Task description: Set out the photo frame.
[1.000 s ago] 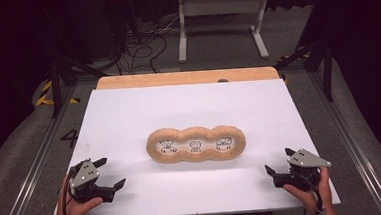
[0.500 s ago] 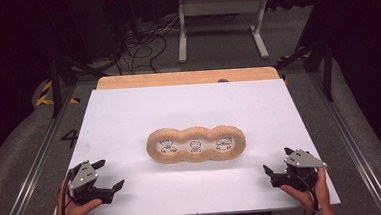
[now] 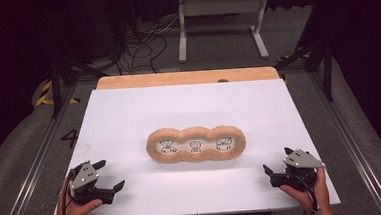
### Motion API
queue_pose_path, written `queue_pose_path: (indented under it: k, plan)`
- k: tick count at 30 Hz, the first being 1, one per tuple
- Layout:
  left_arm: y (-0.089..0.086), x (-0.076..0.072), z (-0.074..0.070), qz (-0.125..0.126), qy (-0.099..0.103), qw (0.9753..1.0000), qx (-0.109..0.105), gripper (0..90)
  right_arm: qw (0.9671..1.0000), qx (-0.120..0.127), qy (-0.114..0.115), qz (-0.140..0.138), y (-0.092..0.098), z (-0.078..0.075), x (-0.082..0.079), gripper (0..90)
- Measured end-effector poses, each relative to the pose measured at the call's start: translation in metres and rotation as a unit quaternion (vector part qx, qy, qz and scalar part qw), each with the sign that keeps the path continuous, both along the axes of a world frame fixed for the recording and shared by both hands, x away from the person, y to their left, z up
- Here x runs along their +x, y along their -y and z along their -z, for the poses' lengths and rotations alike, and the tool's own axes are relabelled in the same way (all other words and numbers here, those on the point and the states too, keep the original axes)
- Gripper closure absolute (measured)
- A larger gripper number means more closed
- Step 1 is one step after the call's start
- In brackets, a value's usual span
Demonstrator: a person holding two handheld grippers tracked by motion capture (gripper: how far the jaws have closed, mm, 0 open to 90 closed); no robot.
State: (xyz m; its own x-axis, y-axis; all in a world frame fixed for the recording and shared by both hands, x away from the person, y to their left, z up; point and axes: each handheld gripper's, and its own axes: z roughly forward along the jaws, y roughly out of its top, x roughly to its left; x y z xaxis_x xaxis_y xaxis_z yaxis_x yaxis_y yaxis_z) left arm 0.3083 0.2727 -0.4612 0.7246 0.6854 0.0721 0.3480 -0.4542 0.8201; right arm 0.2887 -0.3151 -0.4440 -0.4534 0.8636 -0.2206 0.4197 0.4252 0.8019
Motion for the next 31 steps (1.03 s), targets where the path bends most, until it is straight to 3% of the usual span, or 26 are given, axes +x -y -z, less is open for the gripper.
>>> queue_pose_path:
  k: [31]
  plan:
    - [0.0023,0.0056,0.0027,-0.011,-0.005,0.9999,0.006,4.4,0.9999,0.005,0.001,0.010,0.0033,0.0016,0.0026,10.0]
